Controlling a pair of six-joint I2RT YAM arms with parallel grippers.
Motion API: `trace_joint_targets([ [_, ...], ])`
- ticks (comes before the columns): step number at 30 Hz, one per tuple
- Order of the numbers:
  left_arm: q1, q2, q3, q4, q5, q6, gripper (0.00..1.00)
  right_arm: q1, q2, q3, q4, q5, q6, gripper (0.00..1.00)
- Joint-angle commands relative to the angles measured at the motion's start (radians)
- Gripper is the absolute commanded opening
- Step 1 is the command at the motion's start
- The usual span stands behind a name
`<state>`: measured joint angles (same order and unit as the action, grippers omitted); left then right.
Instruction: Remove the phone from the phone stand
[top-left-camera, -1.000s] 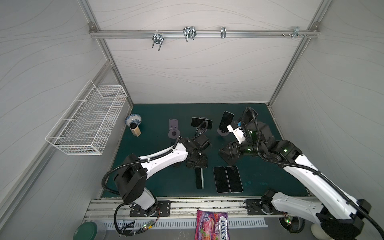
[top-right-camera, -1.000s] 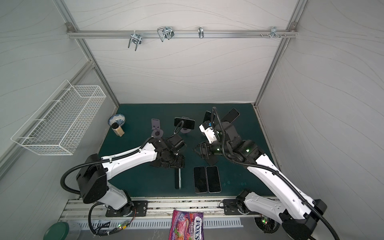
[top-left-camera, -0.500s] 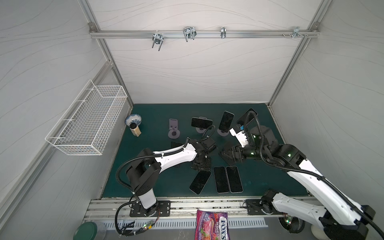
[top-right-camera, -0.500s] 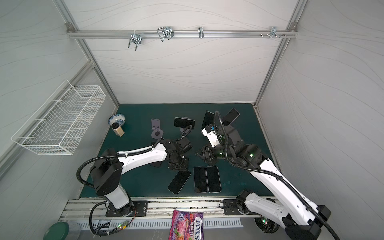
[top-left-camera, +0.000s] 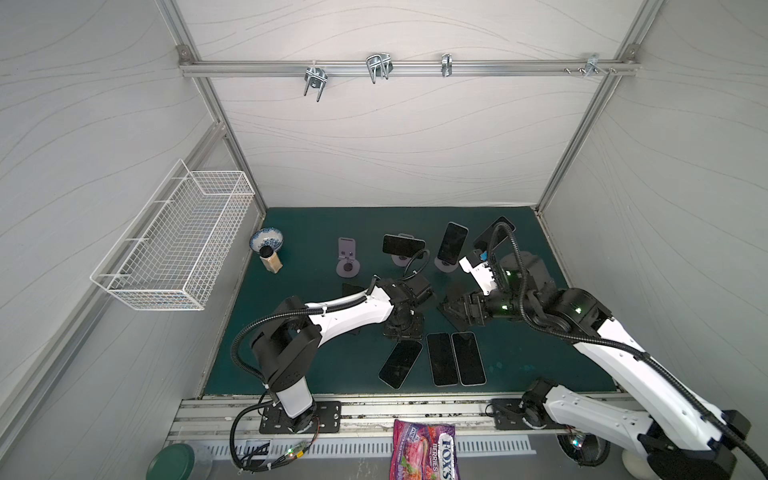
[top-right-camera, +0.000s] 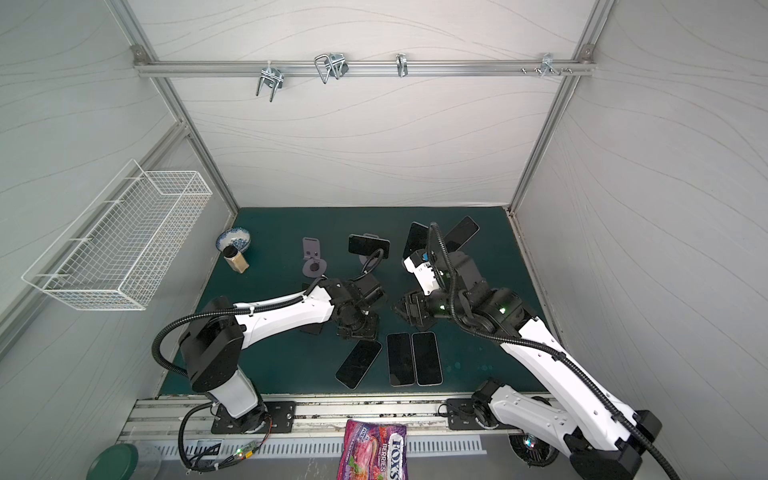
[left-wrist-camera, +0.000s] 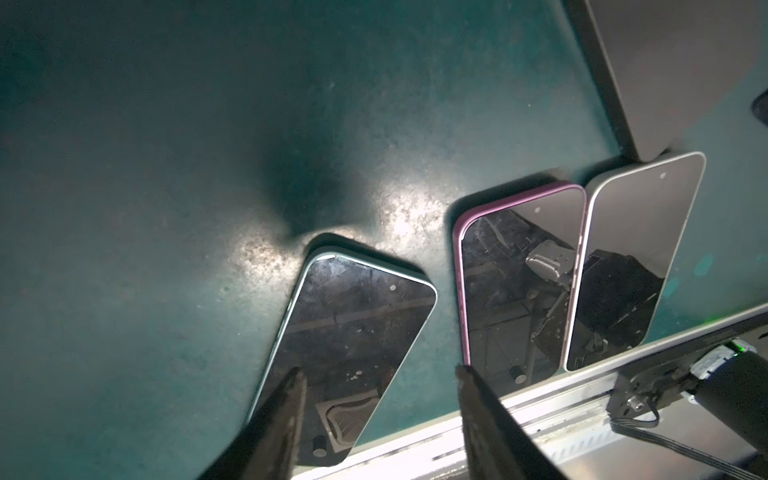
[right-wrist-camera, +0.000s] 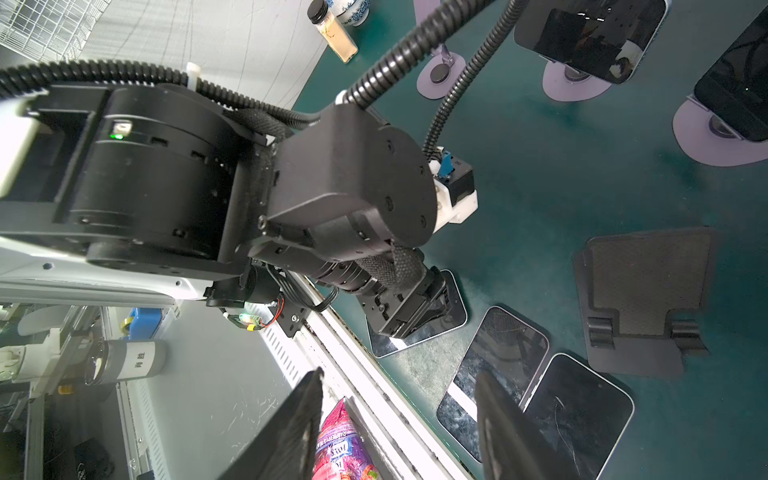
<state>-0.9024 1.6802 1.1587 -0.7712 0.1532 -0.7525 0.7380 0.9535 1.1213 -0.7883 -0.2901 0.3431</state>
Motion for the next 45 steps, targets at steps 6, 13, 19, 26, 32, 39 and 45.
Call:
trace_joint_targets([
  [6,-0.004,-0.1,-0.1,0.011,0.01,0.001,0.75,-0.004,-0.007,-0.003,-0.018,0.003,-0.004,0.59],
  [13,-0.014,-0.131,-0.207,0.055,0.04,-0.019,0.77,-0.005,0.002,-0.011,0.001,-0.009,0.01,0.59],
  [19,-0.024,-0.128,-0.285,0.132,0.087,-0.06,0.77,-0.004,0.01,-0.013,0.011,-0.014,0.019,0.59],
  [26,-0.059,-0.115,-0.32,0.208,0.12,-0.11,0.77,-0.004,0.011,-0.017,0.016,-0.013,0.026,0.59],
  [32,-0.096,-0.08,-0.29,0.247,0.142,-0.137,0.77,-0.003,0.015,-0.014,0.02,-0.015,0.028,0.59],
  [39,-0.109,-0.056,-0.263,0.26,0.151,-0.144,0.77,-0.003,0.02,-0.012,0.018,-0.011,0.023,0.6],
  [45,-0.11,-0.056,-0.261,0.283,0.169,-0.162,0.76,-0.004,0.022,-0.023,0.024,-0.009,0.022,0.61],
])
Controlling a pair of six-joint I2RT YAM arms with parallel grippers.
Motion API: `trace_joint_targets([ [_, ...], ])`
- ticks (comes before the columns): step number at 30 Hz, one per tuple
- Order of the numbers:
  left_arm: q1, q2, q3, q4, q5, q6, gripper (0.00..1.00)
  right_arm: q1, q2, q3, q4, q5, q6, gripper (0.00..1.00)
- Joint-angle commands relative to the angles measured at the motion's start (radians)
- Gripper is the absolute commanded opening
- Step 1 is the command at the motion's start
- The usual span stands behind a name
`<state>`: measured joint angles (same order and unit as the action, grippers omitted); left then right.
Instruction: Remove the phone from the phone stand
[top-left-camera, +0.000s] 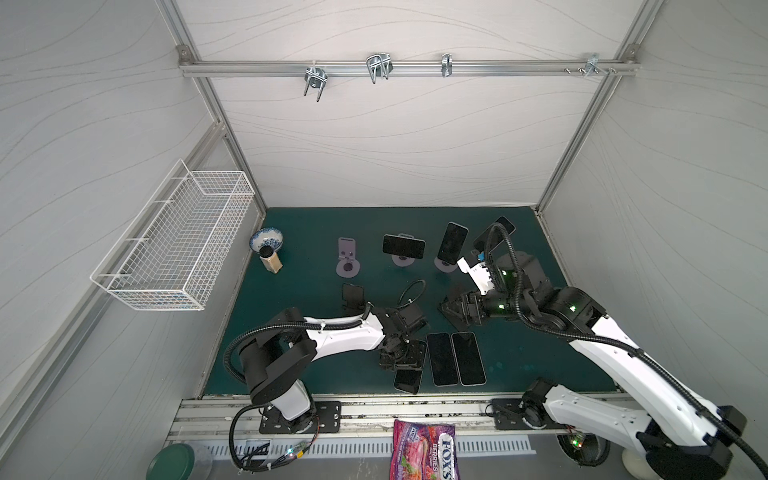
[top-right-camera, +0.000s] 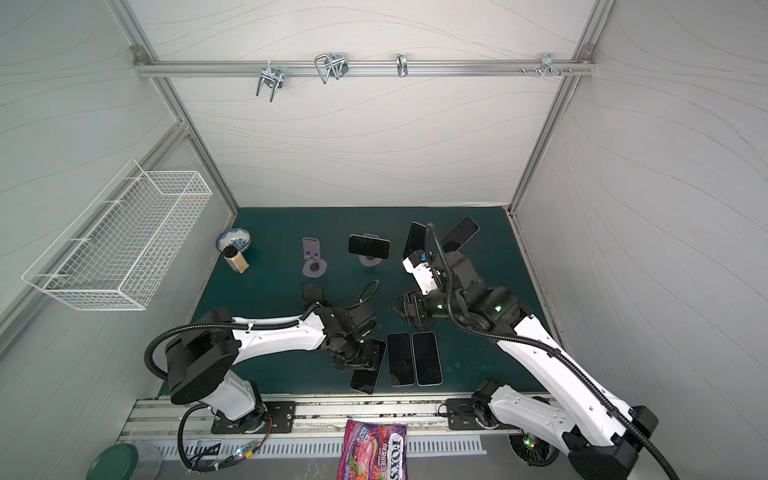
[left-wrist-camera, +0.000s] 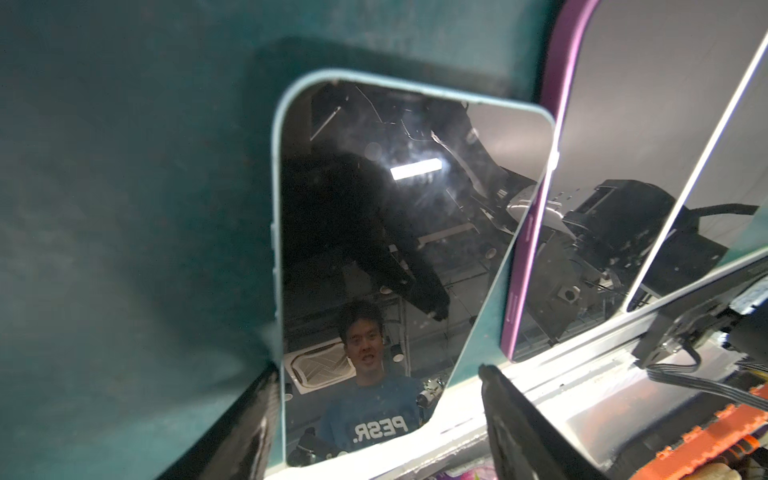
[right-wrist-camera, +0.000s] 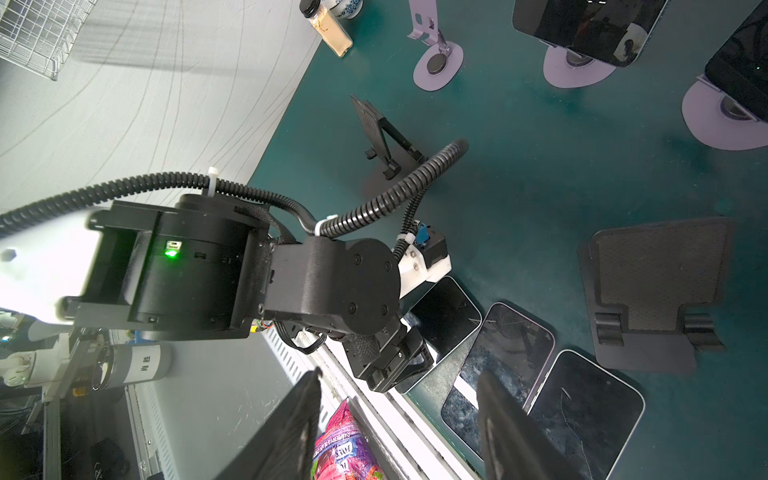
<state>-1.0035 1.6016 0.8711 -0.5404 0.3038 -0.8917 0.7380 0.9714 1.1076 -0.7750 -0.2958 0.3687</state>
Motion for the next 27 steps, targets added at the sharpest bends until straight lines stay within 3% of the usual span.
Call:
trace_joint_targets([
  [1,-0.009,0.022,0.026,0.058,0.02,-0.029,0.76,-0.004,0.006,-0.009,0.012,-0.003,-0.005,0.61],
  [27,-0.009,0.008,0.061,0.103,0.018,-0.09,0.76,-0.003,-0.005,-0.011,0.007,0.003,-0.014,0.61],
])
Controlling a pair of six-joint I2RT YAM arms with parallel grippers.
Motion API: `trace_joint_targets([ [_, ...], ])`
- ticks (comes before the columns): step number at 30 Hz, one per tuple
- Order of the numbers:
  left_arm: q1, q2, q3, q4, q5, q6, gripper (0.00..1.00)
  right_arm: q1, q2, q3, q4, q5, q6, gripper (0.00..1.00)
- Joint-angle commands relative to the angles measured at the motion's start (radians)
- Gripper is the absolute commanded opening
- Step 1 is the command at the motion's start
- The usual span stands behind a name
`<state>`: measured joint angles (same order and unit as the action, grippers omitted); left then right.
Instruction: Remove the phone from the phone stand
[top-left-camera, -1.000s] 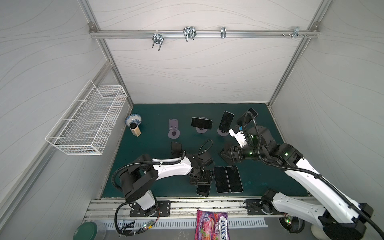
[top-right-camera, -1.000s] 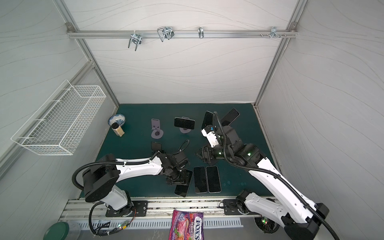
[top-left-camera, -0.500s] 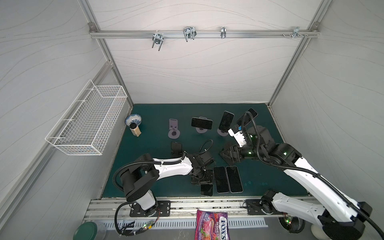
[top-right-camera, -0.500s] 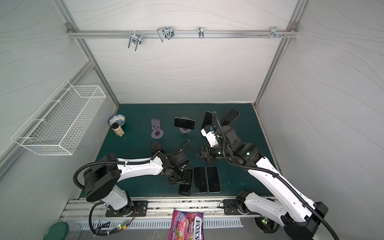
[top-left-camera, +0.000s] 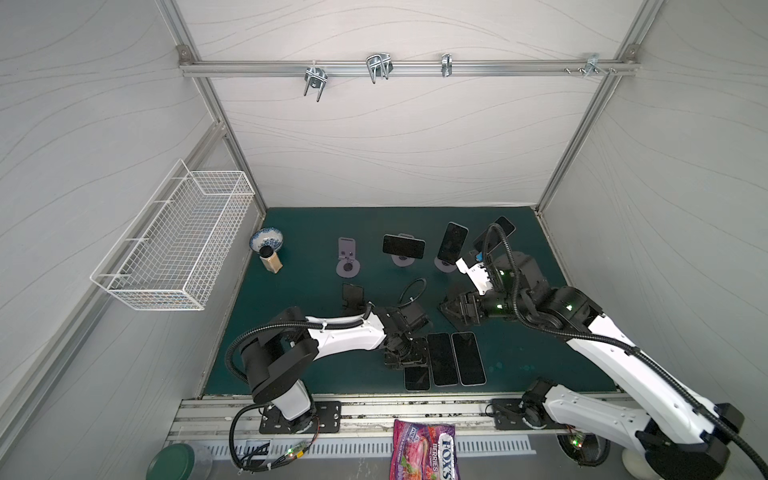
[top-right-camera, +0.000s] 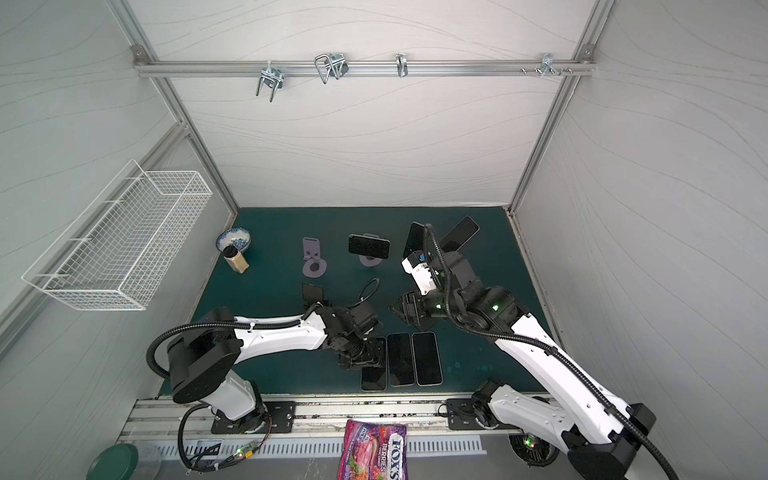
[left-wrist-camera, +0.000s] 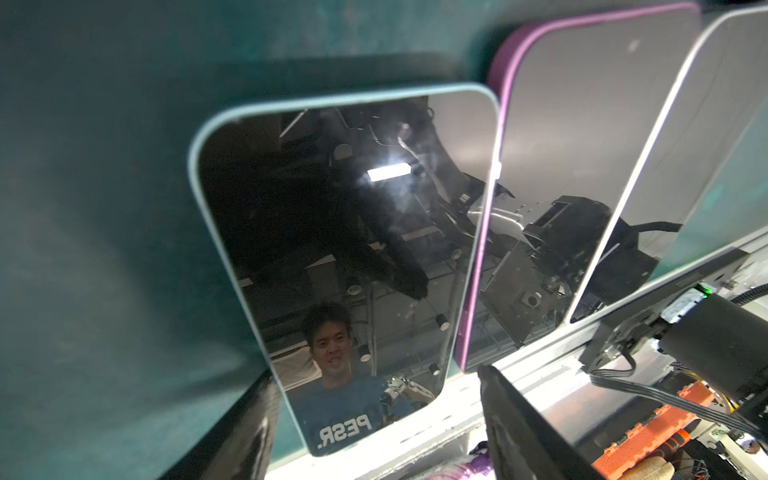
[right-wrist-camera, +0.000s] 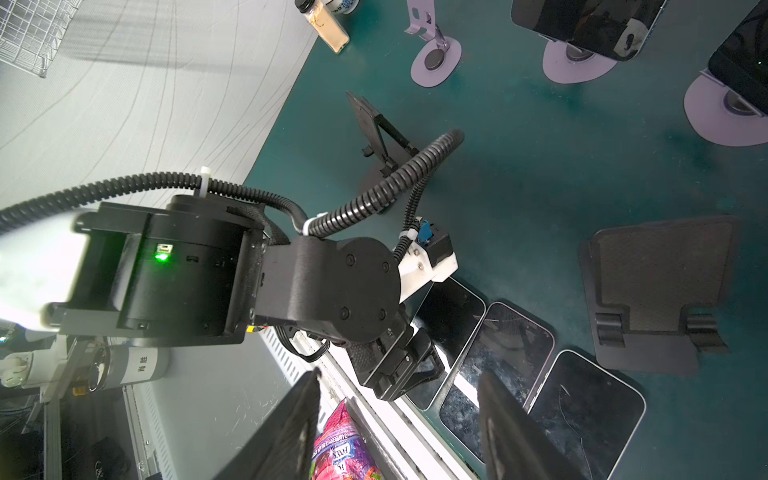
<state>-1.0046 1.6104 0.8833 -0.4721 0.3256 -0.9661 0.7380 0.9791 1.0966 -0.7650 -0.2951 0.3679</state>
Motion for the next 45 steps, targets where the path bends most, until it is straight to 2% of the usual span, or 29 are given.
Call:
trace_joint_targets([
  [1,-0.007,-0.003,0.048,0.031,-0.008,-0.015,0.76,-0.004,-0.014,0.0,-0.005,0.006,-0.012,0.61],
  [6,-0.006,-0.053,0.044,-0.006,-0.054,-0.021,0.76,-0.005,-0.023,0.001,-0.011,0.017,-0.015,0.62],
  [13,-0.005,-0.132,0.112,-0.15,-0.178,0.03,0.76,-0.005,-0.022,0.035,-0.025,0.094,-0.011,0.63],
  [19,0.008,-0.196,0.226,-0.285,-0.325,0.152,0.76,-0.045,-0.017,0.075,-0.04,0.199,-0.002,0.69],
  [24,0.08,-0.269,0.287,-0.312,-0.387,0.289,0.76,-0.117,-0.004,0.094,-0.016,0.244,0.001,0.73],
  [31,0.231,-0.377,0.326,-0.266,-0.42,0.48,0.75,-0.228,0.071,0.152,0.05,0.178,-0.085,0.73],
  [37,0.344,-0.409,0.35,-0.266,-0.441,0.612,0.75,-0.343,0.238,0.239,0.057,-0.022,-0.149,0.63],
  [41,0.408,-0.421,0.336,-0.312,-0.479,0.664,0.79,-0.333,0.31,0.237,0.059,-0.057,-0.127,0.62],
  [45,0.489,-0.438,0.289,-0.352,-0.477,0.691,0.87,-0.278,0.332,0.227,0.067,-0.027,-0.117,0.62],
])
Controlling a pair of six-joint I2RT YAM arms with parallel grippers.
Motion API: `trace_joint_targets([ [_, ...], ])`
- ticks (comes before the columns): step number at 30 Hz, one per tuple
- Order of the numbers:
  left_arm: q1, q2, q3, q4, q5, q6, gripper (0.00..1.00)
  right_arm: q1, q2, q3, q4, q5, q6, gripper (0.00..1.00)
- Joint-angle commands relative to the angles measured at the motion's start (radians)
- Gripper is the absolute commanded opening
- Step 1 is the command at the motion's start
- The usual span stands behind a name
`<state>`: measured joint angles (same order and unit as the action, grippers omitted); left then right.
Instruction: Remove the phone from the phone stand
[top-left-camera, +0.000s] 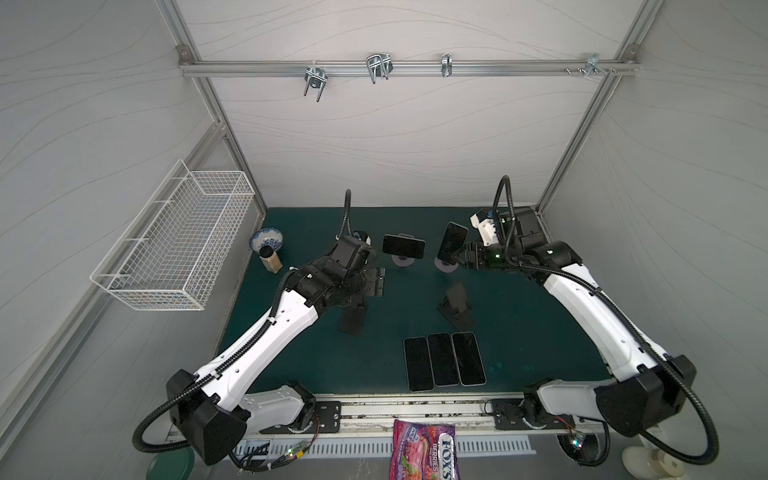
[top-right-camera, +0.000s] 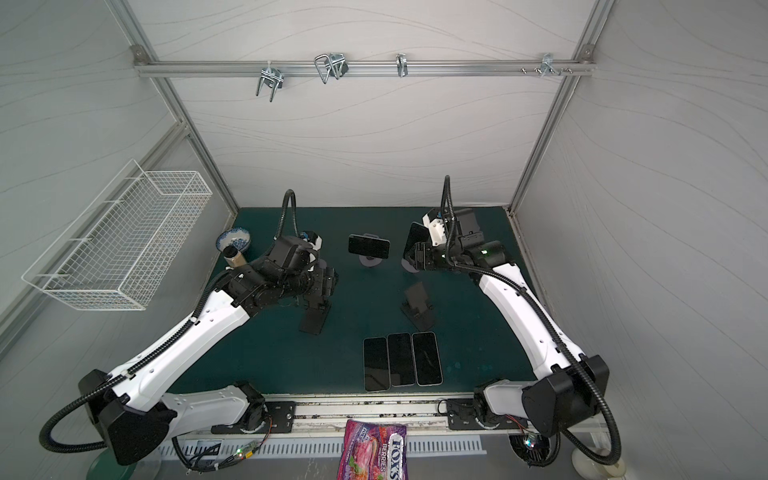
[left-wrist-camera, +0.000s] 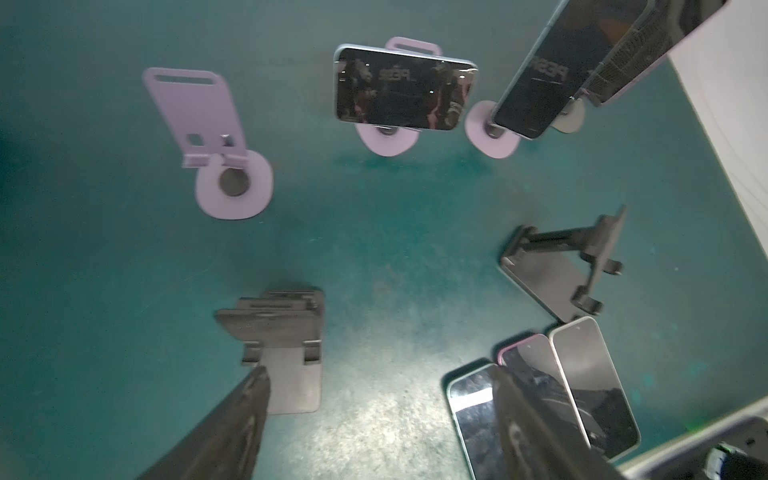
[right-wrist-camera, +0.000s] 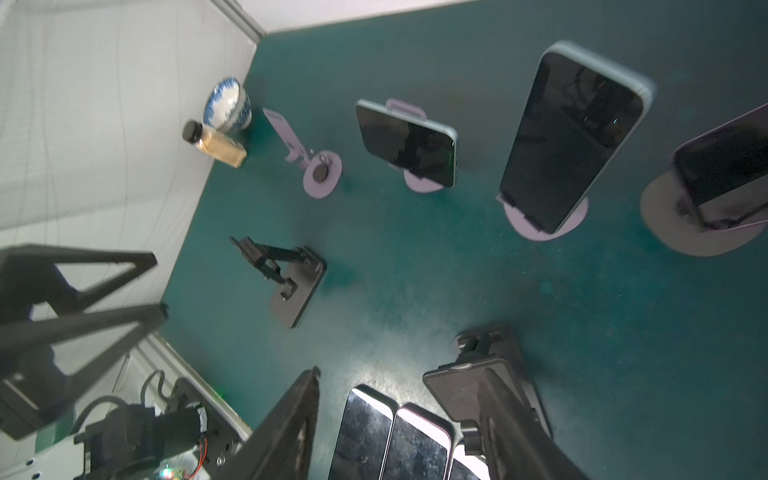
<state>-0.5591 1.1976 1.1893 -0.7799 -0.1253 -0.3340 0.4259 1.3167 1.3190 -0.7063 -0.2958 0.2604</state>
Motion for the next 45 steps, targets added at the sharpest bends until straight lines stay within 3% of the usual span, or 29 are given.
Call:
trace_joint_targets([
  [1,0.062,-0.032,-0.03,-0.056,-0.03,0.063,0.88,0.05,-0.008,0.001,0.013,-0.016,-0.01,0.63],
  [11,0.077,-0.019,-0.233,0.118,-0.016,0.123,0.93,0.078,-0.024,0.0,0.046,-0.031,0.02,0.63],
  [18,0.077,0.011,-0.24,0.147,-0.013,0.152,0.93,0.08,-0.021,0.007,0.04,-0.031,0.013,0.63],
  [29,0.081,0.012,-0.275,0.183,-0.034,0.191,0.93,0.08,0.122,0.109,0.015,-0.01,-0.105,0.64],
  [32,0.087,0.017,-0.272,0.184,-0.036,0.188,0.92,0.077,0.174,0.157,-0.018,0.065,-0.135,0.64],
  [38,0.087,-0.016,-0.272,0.186,-0.045,0.185,0.92,-0.027,0.176,0.156,0.025,0.037,-0.077,0.63],
  [42,0.087,-0.072,-0.291,0.201,-0.077,0.181,0.92,-0.018,0.131,0.115,-0.044,0.053,-0.158,0.74],
  [45,0.088,-0.117,-0.303,0.219,-0.066,0.18,0.92,-0.017,0.015,-0.04,-0.011,0.05,-0.197,0.83],
])
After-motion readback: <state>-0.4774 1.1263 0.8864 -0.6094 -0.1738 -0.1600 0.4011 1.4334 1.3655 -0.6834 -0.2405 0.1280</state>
